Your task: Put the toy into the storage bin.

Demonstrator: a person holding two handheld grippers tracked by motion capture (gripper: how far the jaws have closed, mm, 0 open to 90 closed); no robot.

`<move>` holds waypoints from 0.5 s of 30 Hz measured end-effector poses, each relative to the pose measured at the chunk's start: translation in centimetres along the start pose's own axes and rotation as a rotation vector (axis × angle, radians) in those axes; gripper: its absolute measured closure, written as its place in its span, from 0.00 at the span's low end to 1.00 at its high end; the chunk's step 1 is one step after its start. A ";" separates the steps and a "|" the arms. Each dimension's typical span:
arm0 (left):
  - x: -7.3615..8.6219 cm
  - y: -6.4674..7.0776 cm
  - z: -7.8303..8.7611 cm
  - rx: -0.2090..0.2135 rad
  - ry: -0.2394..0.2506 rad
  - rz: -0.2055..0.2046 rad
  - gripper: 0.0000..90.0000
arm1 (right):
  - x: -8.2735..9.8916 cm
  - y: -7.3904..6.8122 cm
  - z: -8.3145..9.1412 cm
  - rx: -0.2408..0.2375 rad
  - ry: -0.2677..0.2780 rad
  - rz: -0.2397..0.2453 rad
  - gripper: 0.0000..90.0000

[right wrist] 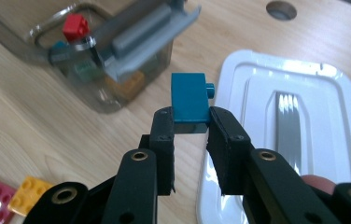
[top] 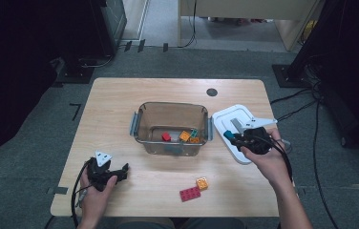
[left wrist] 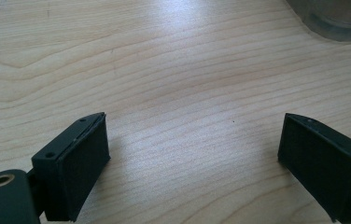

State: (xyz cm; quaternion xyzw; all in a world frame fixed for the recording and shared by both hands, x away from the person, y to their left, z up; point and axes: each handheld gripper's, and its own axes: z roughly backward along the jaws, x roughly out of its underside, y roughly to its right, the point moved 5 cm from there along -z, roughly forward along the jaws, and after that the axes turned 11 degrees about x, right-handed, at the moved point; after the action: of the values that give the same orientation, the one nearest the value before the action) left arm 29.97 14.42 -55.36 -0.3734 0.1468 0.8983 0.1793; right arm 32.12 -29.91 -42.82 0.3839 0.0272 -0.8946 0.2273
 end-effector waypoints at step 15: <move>0.0 0.0 0.0 0.000 -0.001 -0.002 0.09 | -6.7 -4.4 -0.6 -0.086 0.064 0.074 0.81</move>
State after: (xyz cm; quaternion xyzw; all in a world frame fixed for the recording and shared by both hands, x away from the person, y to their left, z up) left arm 29.97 14.44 -55.35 -0.3733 0.1464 0.8982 0.1800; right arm 34.66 -23.28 -39.08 0.4030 0.0587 -0.8707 0.2756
